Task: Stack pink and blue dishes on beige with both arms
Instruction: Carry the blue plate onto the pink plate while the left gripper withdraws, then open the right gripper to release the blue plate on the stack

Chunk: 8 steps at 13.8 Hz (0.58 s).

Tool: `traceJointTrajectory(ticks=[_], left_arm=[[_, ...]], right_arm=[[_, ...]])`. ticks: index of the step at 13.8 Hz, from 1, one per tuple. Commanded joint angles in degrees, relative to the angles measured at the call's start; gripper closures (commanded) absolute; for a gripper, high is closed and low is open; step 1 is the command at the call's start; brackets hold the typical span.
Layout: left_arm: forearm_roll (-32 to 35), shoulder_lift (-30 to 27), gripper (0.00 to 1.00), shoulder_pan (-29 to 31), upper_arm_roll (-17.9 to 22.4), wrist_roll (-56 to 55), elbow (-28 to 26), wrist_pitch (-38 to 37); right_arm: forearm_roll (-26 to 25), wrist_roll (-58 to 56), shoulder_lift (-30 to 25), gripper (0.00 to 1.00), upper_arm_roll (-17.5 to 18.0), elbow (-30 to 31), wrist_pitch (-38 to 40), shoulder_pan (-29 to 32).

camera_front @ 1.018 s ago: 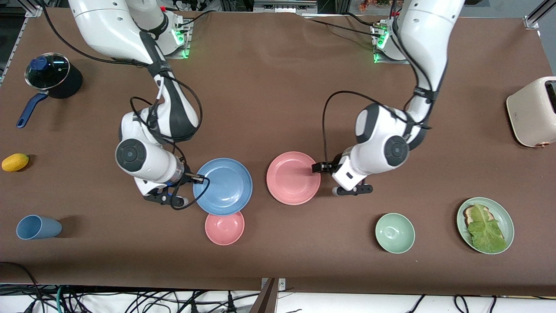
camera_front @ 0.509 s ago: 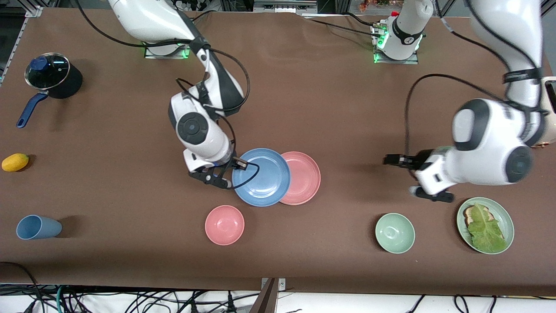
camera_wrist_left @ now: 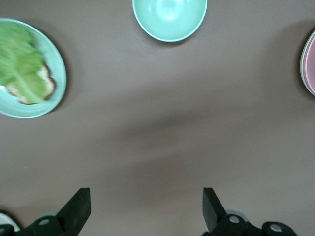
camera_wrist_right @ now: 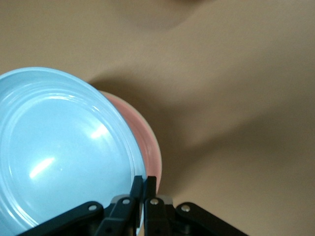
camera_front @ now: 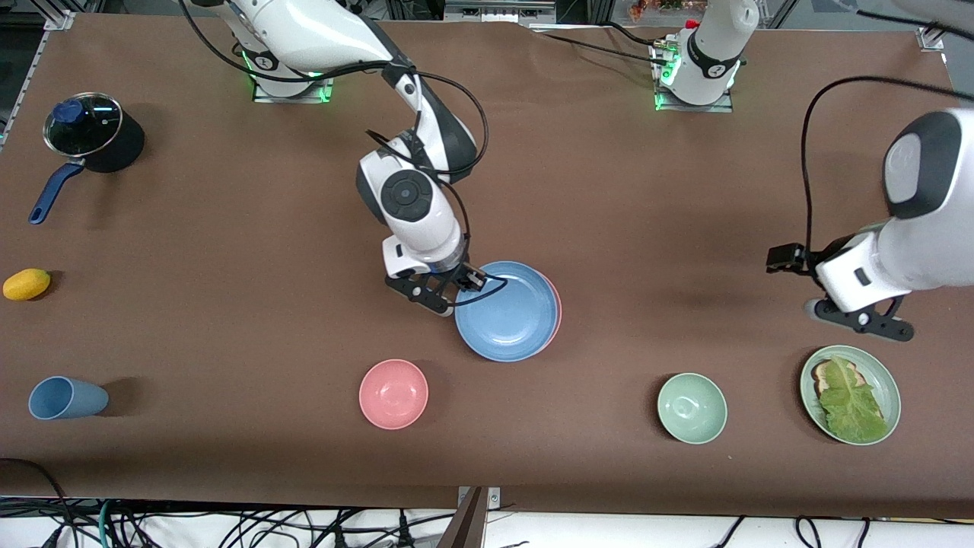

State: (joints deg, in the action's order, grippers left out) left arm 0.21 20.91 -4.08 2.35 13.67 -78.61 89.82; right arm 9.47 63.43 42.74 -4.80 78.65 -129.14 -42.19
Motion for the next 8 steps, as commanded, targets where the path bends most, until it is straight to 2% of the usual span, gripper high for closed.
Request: traceJointTrajectory(ticks=[1,5,6,8], left_arm=[[1.6,-4.5,0.0,0.2,0.3,0.7,-0.4,-0.8],[0.5,-9.0,0.0,2.1,0.0,1.1,-1.9,-1.7],[0.5,-9.0,0.0,2.1,0.0,1.2,-2.1,-2.7],[0.4,-9.2,0.0,2.1,-0.2,1.1,-1.9,-4.6]], right_arm=[[0.4,2.6,3.0,1.0,-0.5,-2.7,-1.3,-1.2],[0.0,3.4,3.8,1.0,-0.6,-2.4,-1.2,-2.4],[0.0,3.1,3.8,0.95,-0.7,-2.3,-1.1,-2.4],[-0.2,2.8,3.8,0.74,-0.8,-2.3,-0.9,-2.3]])
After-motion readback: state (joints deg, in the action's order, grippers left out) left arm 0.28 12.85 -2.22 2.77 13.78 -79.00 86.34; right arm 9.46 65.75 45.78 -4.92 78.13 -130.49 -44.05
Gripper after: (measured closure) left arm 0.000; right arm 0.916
